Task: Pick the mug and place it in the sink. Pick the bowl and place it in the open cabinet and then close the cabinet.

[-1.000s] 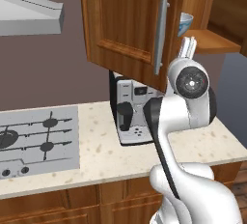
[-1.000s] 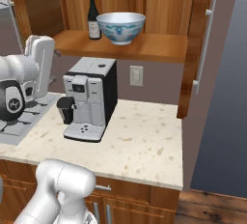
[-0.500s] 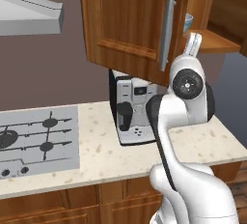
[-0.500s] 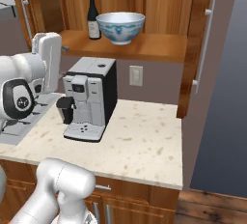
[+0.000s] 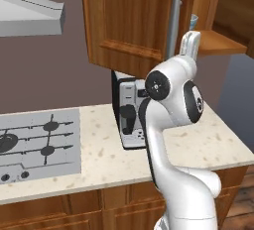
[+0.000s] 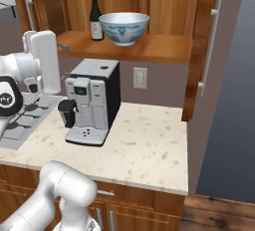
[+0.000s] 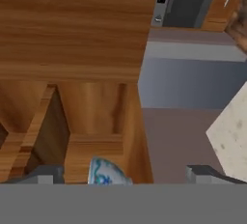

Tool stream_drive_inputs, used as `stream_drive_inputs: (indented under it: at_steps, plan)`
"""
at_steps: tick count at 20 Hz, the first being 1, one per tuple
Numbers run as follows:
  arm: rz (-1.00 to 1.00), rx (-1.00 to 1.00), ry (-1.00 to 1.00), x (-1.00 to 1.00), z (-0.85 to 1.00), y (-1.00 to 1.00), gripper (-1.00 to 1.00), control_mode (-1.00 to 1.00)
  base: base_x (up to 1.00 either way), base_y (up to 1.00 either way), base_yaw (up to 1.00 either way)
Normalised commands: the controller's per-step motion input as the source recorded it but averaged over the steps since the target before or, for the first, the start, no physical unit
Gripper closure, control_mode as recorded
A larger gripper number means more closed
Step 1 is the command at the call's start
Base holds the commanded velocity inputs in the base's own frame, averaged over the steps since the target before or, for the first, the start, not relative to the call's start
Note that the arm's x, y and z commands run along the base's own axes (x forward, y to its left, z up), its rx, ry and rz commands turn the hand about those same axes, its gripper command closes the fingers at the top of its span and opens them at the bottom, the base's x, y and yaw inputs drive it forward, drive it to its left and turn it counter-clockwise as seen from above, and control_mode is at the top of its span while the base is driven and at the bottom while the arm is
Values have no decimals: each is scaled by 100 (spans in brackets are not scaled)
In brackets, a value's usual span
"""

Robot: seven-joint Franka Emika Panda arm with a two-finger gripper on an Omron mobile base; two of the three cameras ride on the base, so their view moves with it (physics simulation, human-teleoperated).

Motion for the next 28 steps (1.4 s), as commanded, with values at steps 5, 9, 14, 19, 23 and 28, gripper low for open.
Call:
stream_drive_inputs:
  at_steps: [5, 9, 14, 19, 23, 28]
  plan:
    - [-20, 1, -38, 100, -47, 52, -100, -100, 0, 0, 0]
    - [-9, 2, -24, 100, -44, 39, -100, -100, 0, 0, 0]
    - [-4, -2, -1, 100, -41, 28, -100, -100, 0, 0, 0]
    - [-11, -10, 11, 100, -36, 34, -100, -100, 0, 0, 0]
    - [-5, -7, 26, 100, -36, 32, -100, -100, 0, 0, 0]
    - [-3, -12, 26, 100, -31, 34, -100, -100, 0, 0, 0]
